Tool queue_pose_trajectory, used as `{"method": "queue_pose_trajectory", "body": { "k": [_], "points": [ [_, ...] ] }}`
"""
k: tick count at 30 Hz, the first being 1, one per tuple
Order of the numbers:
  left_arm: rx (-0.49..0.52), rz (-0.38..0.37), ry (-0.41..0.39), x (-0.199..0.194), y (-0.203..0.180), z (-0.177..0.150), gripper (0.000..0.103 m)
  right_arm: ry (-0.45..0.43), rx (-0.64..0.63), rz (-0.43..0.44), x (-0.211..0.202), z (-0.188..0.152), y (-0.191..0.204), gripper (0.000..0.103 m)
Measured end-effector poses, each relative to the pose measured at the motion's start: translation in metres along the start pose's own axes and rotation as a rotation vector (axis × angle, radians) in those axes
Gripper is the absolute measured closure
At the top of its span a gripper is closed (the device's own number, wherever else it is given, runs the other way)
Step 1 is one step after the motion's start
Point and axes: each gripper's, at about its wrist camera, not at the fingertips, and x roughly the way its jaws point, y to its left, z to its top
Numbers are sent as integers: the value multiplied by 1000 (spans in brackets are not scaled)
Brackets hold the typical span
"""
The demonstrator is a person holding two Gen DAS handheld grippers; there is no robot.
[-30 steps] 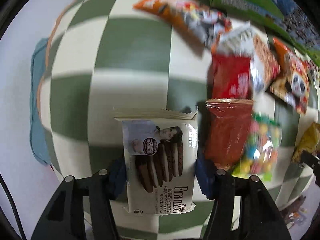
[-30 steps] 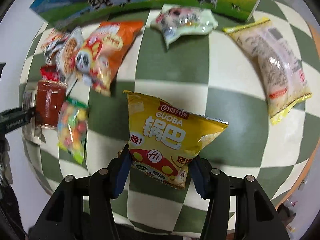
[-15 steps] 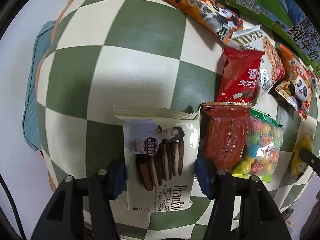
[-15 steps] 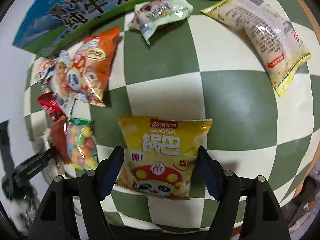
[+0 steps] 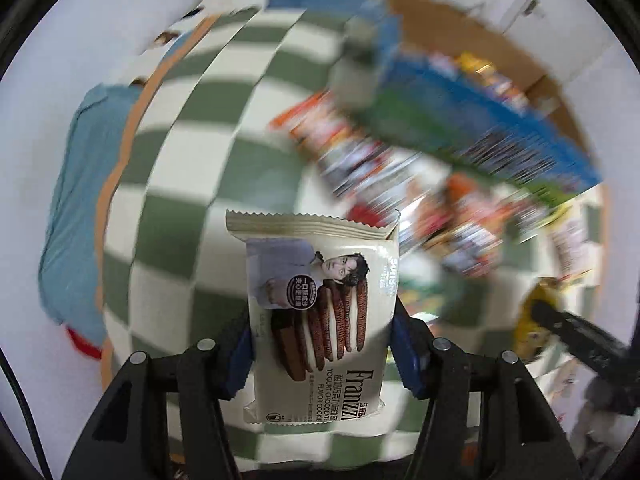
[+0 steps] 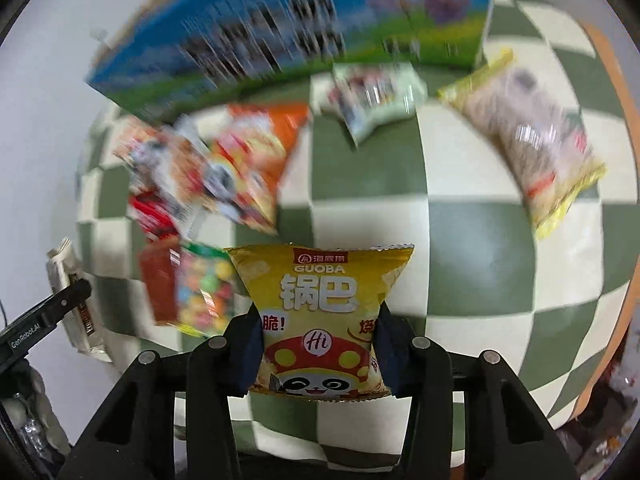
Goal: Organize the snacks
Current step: 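Carry both packets into the box and release them beside the noodle bag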
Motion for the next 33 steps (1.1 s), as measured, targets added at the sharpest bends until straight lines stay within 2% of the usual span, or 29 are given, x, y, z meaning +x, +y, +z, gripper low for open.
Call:
{"method": "queue_pose_trajectory", "body": {
  "k": [3, 6, 10, 13, 16, 19, 24, 31, 33],
  "points": [
    [41, -91, -35, -23, -37, 37, 46, -69, -13, 35, -32, 30, 1, 53],
    [107, -130, -73, -28, -83, 80, 46, -149, -35, 52, -66, 71, 6, 53],
    [181, -140, -109, -28, -129, 138, 46, -238, -65, 15, -99, 132, 5, 53],
    [198, -131, -118, -26, -148, 174, 46, -255, -60, -1, -112, 175, -5, 53],
    [199, -112, -103, -16, -159, 213, 46, -242, -56, -23, -113, 220, -7, 53],
    [194, -91, -45, 7, -166, 249, 46, -223, -45, -64, -108, 262, -17, 53],
    [163, -39, 68, 66, -167, 300, 46, -128, -49, -151, -75, 328, -29, 53],
    [162, 8, 164, 121, -174, 336, 45, 0, -63, -259, -10, 377, -41, 53],
    [172, 9, 157, 125, -175, 342, 43, 24, -61, -279, 4, 383, -46, 49]
  ]
}}
